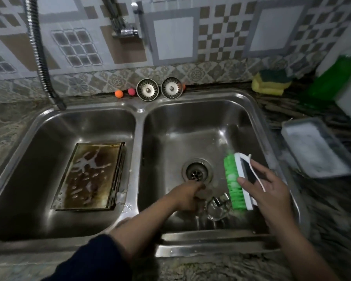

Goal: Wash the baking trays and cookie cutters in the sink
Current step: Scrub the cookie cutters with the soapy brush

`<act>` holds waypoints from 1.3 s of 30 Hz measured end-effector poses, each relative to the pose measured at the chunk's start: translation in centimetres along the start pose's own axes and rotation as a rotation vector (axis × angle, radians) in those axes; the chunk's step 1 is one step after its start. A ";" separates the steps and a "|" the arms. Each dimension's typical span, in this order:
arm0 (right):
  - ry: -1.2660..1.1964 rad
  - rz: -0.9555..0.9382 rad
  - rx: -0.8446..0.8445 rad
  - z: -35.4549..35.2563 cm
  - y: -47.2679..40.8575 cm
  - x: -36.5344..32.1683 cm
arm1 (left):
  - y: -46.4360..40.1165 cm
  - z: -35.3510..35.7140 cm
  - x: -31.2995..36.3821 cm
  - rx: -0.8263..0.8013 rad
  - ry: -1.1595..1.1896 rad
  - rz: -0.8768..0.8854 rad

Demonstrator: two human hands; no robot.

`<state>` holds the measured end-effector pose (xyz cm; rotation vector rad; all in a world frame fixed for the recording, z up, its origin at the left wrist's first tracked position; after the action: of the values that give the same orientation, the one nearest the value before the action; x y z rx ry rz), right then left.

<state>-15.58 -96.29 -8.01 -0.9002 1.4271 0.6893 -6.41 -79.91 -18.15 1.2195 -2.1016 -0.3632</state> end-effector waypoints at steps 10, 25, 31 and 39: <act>-0.036 -0.045 0.125 -4.4 0.4 -0.9 | -3.9 5.1 1.1 -0.054 -0.496 0.011; 0.742 -0.184 0.090 -15.1 -13.1 -7.9 | 1.9 -3.4 2.3 -0.202 1.700 -0.221; 0.900 -0.098 -0.087 -14.5 -14.7 -4.1 | 2.3 -0.9 3.1 -0.260 1.858 -0.282; 0.915 -0.152 -0.074 -14.0 -14.1 -5.8 | 2.4 -1.6 2.6 -0.162 1.844 -0.272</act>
<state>-11.31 -114.80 0.22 -1.4675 2.0999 0.1930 -7.81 -80.76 -14.63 0.9647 -0.3103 0.4059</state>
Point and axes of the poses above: each hand's wrist, its own y-axis away from the middle knuckle, its own z-axis out of the palm, x = y × z, the point moved 10 cm from there along -y, towards the middle knuckle, and after that the axes turned 14 degrees about -z, right-handed, at the moved point
